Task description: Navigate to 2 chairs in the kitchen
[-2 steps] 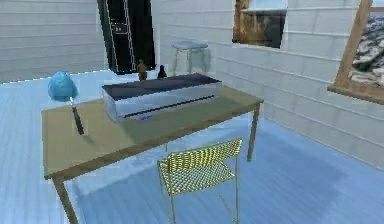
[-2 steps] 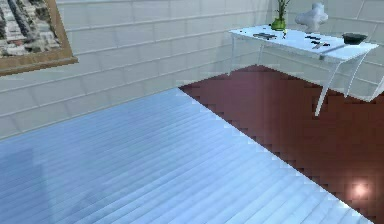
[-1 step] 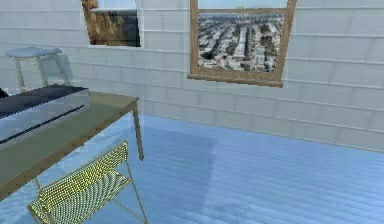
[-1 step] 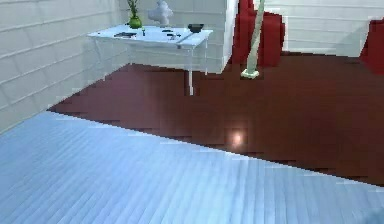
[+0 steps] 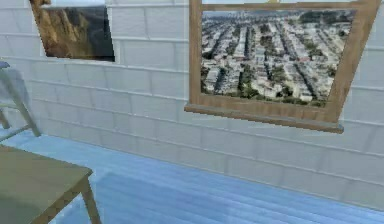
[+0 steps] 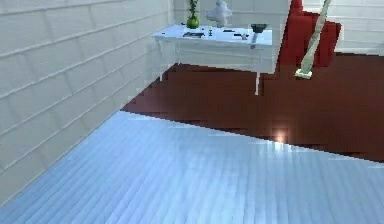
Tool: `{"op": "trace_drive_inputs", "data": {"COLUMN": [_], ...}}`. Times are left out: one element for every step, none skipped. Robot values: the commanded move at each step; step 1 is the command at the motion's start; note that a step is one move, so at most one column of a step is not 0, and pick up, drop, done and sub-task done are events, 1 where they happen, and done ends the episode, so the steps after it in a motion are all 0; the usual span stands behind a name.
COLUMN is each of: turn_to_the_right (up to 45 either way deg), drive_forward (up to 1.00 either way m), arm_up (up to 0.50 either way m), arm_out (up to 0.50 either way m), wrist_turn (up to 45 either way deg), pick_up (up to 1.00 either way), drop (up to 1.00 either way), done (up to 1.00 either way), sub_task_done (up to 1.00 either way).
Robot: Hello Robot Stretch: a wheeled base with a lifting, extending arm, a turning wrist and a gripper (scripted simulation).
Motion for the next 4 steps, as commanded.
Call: {"op": "trace_drive_inputs", "data": {"turn_to_the_right": [12.0, 0.0, -27.0, 0.0], "drive_forward": [0.00, 0.10, 0.00, 1.00], "arm_up": [0.00, 0.00, 0.00, 0.00], "arm_out": [0.00, 0.00, 0.00, 0.00], "wrist_turn": [0.0, 0.0, 0.0, 0.0], "pick_up": [0.00, 0.00, 0.00, 0.00], "drop": [0.00, 0.00, 0.00, 0.00], "done": [0.00, 0.00, 0.00, 0.00], "sub_task_done": [0.00, 0.00, 0.00, 0.00]}}
